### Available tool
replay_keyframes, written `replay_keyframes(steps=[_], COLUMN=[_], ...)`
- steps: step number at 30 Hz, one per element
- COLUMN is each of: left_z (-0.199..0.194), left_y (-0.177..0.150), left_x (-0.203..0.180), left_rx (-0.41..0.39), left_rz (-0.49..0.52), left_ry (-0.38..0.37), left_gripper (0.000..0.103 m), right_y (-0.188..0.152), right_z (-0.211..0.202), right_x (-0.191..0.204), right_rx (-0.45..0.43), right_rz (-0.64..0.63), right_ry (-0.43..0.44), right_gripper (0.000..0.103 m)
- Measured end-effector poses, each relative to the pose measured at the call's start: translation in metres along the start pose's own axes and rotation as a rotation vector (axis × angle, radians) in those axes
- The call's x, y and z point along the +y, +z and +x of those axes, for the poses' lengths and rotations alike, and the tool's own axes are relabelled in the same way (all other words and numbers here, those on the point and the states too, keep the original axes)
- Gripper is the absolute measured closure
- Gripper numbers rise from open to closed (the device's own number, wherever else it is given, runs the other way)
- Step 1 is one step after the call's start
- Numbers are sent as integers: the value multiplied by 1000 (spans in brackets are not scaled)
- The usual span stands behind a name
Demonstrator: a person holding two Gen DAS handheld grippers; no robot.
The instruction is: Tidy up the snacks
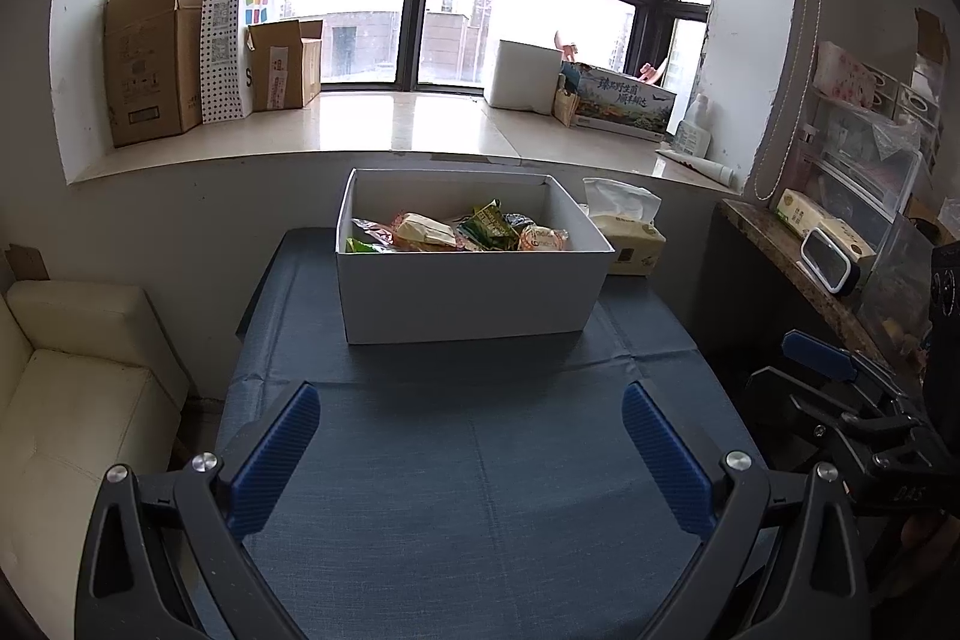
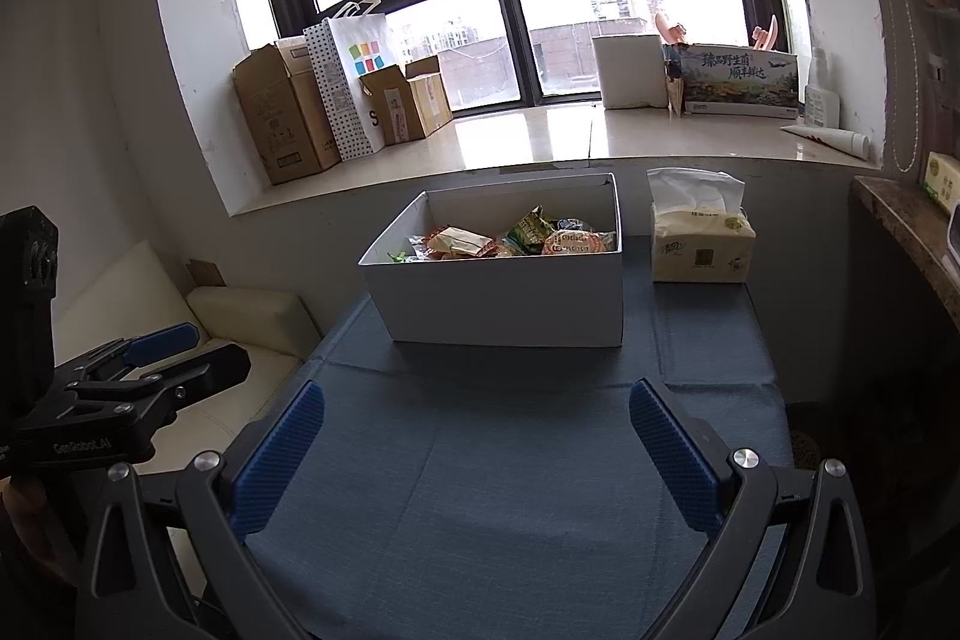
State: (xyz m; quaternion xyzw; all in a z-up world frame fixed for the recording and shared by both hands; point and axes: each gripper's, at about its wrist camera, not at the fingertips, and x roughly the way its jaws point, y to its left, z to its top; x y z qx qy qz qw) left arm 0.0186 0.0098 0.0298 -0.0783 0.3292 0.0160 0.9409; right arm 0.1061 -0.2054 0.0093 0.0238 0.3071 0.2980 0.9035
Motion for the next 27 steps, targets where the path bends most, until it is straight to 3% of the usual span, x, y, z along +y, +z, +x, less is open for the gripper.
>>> replay_keyframes(steps=[27], left_z=[-1], left_y=[-1], left_x=[-8], left_rx=[-14], left_rz=[13], left_ry=[2], left_gripper=[0], right_y=[-2], right_z=[2], right_x=[7], right_rx=[10], right_rz=[-13], right_ry=[-8], right_gripper=[0])
